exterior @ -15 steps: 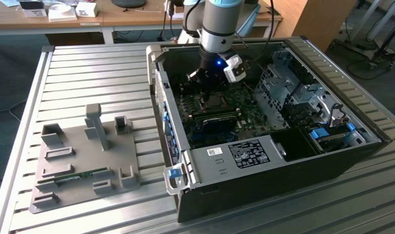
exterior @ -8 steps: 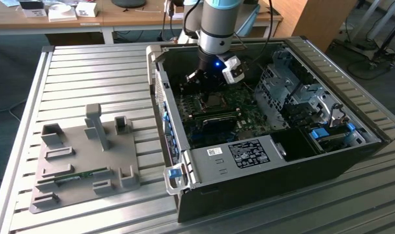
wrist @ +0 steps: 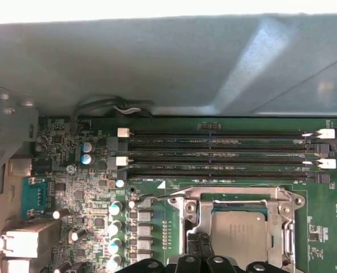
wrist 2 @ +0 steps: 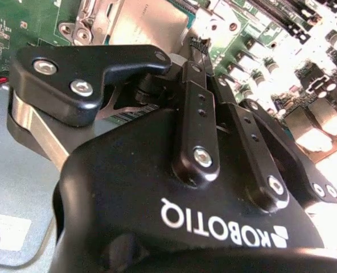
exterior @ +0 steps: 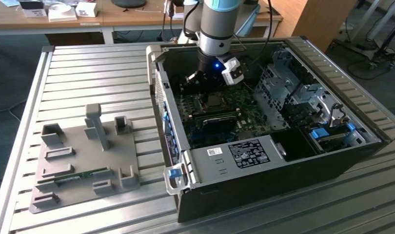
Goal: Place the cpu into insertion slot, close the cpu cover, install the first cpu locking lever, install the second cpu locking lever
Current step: 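Close the cpu cover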
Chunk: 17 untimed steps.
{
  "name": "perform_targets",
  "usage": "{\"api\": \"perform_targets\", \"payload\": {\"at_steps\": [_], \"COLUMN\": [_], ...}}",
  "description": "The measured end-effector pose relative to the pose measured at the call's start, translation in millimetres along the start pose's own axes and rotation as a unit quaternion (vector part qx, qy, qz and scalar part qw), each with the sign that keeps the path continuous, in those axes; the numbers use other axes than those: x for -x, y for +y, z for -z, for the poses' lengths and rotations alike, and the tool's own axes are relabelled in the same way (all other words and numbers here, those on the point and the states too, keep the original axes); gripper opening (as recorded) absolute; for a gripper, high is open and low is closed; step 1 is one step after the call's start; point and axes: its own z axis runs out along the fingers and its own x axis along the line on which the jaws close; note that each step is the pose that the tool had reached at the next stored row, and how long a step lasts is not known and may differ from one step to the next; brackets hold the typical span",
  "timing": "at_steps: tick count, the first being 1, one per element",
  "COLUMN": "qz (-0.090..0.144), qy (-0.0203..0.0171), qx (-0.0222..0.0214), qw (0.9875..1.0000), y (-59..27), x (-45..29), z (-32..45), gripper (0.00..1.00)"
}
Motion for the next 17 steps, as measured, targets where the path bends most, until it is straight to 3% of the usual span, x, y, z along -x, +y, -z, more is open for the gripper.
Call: {"api": "perform_targets", "payload": {"at_steps": [17], "qz": [0.000], "qy": [-0.0004], "qx": [0.0000], "qw": [1.0000], "y": [-0.1], "x": [-2.2], "z": [-4.5], "gripper": [0.11]}}
